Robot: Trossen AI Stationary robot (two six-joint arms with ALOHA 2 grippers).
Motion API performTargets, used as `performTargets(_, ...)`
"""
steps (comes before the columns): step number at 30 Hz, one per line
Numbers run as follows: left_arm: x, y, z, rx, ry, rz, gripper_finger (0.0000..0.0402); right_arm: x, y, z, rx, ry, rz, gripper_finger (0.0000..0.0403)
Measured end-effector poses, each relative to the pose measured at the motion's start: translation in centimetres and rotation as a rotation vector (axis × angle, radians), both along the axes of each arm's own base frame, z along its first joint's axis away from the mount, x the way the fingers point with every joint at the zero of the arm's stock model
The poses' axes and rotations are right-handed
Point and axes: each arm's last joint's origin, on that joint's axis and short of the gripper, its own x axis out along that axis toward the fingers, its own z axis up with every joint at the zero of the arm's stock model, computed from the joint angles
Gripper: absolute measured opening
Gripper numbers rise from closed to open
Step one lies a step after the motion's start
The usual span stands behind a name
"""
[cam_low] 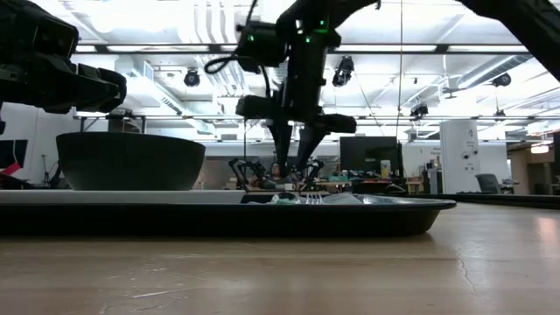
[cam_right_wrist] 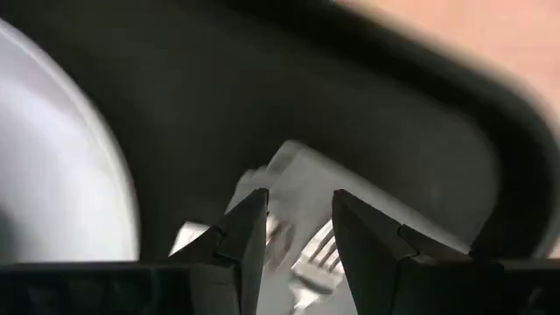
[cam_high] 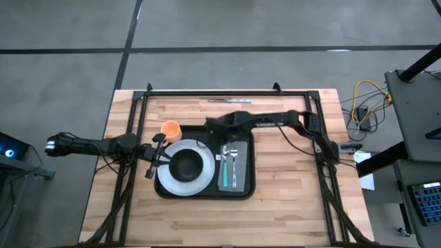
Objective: Set up tray
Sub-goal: Put the white knife to the right of the white fork on the gray napkin on the black tray
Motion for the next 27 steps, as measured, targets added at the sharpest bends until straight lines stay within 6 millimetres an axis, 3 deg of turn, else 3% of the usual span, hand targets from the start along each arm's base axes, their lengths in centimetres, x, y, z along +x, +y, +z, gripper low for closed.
performTargets(12, 0.0, 0.0, 0.0, 0.000, 0.000, 0.001, 0.0022, -1.8, -8.0, 0.0, -0.066, 0.061, 0.188, 0.0127)
performTargets(27, 0.0, 0.0, 0.0, 0.000, 0.000, 0.000, 0.0022, -4.8, -15.2, 0.1, -0.125, 0.130, 0.404, 0.0121)
